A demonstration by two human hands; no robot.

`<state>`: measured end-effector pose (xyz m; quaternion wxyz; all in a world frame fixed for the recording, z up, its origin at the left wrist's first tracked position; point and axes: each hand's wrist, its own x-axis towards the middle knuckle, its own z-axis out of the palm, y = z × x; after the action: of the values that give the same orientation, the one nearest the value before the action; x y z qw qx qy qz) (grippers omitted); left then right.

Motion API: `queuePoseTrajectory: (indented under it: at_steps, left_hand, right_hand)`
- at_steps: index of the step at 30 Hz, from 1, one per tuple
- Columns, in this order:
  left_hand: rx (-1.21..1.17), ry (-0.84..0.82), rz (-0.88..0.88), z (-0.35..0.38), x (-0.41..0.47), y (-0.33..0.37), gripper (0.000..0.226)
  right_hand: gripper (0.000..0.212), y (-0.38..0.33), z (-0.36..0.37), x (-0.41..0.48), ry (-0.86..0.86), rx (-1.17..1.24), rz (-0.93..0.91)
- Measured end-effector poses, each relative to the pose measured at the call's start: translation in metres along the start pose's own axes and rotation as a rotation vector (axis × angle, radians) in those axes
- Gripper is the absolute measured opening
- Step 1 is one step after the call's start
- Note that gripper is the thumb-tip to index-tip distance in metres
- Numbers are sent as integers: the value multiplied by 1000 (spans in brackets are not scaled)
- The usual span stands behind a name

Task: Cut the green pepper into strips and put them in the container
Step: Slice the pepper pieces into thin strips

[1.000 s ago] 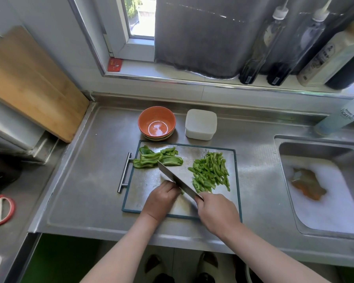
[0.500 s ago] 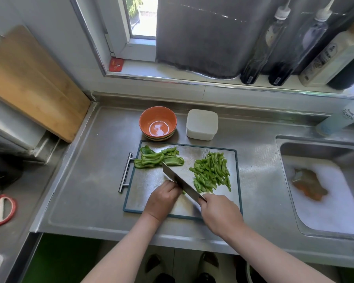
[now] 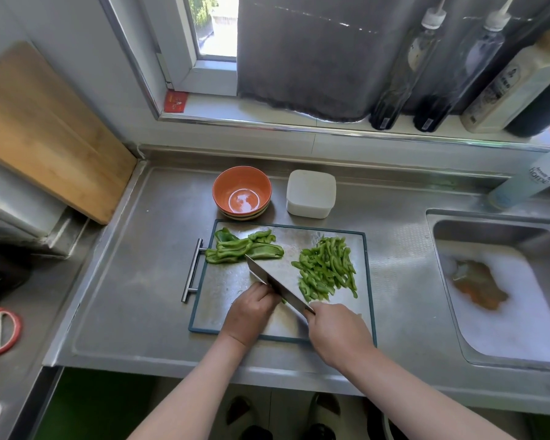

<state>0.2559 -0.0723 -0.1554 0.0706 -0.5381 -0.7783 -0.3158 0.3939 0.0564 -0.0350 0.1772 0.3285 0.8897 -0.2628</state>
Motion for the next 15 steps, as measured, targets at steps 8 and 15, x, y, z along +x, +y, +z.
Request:
queuePoseTrajectory:
  at_steps: [8,15]
  left_hand:
    - [16,18,2,2,-1,-2,6]
    - [-7,19,-30,2,0,1,19]
  right_hand:
    - [30,-2,11,12,3,-27,-23]
    - [32,10,11,20,-17,-4,-44]
